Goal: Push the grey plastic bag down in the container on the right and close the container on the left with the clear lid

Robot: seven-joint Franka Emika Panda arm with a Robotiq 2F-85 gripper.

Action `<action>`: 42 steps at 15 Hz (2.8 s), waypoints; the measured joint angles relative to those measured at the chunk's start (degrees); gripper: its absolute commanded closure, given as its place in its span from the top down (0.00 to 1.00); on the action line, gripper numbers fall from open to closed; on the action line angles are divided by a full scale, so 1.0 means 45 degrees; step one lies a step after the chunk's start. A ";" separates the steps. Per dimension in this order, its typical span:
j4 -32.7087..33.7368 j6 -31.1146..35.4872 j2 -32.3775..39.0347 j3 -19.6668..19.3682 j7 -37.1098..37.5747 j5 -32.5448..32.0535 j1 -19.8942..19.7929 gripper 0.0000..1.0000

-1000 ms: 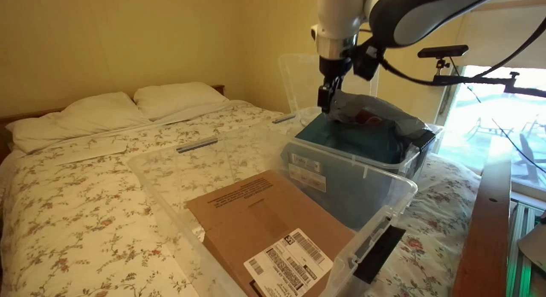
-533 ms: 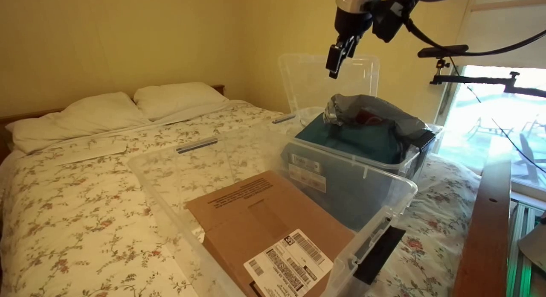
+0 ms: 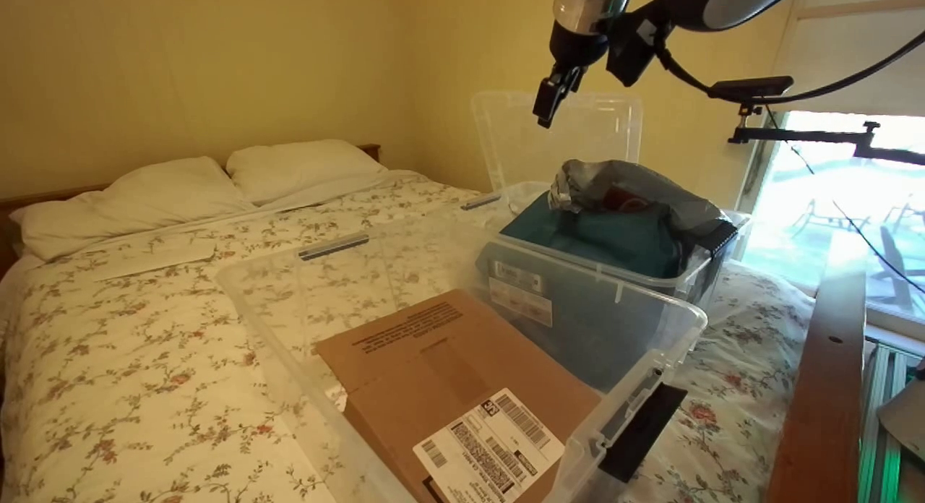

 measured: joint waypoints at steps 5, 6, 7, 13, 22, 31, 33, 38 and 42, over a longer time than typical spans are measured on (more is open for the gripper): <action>0.2467 -0.0830 0.2085 -0.0500 -0.0174 -0.4167 -0.0179 1.00; 0.3151 -0.1248 0.2527 -0.0669 -0.0585 -0.4713 -0.0171 1.00; 0.3848 -0.1664 0.2939 -0.0861 -0.1093 -0.5179 -0.0165 1.00; 0.5466 -0.2395 0.3831 -0.1408 -0.2464 -0.5432 -0.0095 1.00; 0.5190 -0.0253 0.4083 -0.1943 -0.5634 -0.3863 -0.1122 1.00; 0.6172 -0.1078 0.5416 -0.2388 -1.0359 -0.1251 -0.1646 0.72; 0.6407 -0.1452 0.5621 -0.2381 -1.0409 -0.1019 -0.1482 0.57; 0.7109 -0.2154 0.5799 -0.2399 -1.0368 -0.0571 -0.1305 0.22; 0.7442 -0.2617 0.5942 -0.2487 -1.0006 -0.0055 -0.1294 0.01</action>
